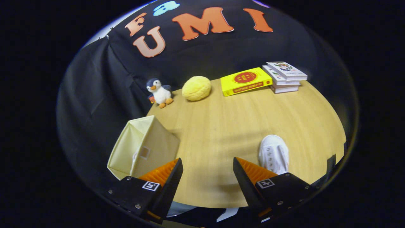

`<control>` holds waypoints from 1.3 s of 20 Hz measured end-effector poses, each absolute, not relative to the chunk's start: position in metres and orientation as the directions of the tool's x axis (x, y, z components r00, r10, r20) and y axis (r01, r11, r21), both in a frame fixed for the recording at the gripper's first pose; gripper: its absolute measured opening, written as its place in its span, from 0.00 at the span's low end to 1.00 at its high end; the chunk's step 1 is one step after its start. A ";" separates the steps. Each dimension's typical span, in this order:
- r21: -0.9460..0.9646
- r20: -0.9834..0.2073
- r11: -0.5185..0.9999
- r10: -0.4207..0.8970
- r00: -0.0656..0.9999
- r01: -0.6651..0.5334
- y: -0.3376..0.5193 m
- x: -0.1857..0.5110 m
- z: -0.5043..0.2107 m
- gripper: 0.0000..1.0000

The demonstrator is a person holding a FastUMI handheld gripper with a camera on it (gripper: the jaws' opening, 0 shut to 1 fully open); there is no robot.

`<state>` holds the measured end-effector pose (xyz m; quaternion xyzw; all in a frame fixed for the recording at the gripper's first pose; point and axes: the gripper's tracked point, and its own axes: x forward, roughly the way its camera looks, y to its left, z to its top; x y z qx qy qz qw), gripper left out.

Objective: Open the storage box then place both shoes into the box .Put the left shoe in first, then the right shoe, with the right side of both shoes facing outward in a uniform manner.

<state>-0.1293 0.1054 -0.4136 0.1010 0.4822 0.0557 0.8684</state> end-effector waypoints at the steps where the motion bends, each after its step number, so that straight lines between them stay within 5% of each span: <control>1: 0.197 -0.835 0.980 0.157 0.527 0.021 0.086 -0.134 -0.420 0.95; 6: 0.067 -0.868 0.995 0.023 0.495 0.070 0.005 -0.168 -0.454 0.90; 14: 0.011 -0.911 0.998 -0.016 0.412 0.064 -0.037 -0.199 -0.506 0.70; 26: -0.070 -0.778 0.998 -0.058 0.625 0.006 -0.053 -0.144 -0.532 0.16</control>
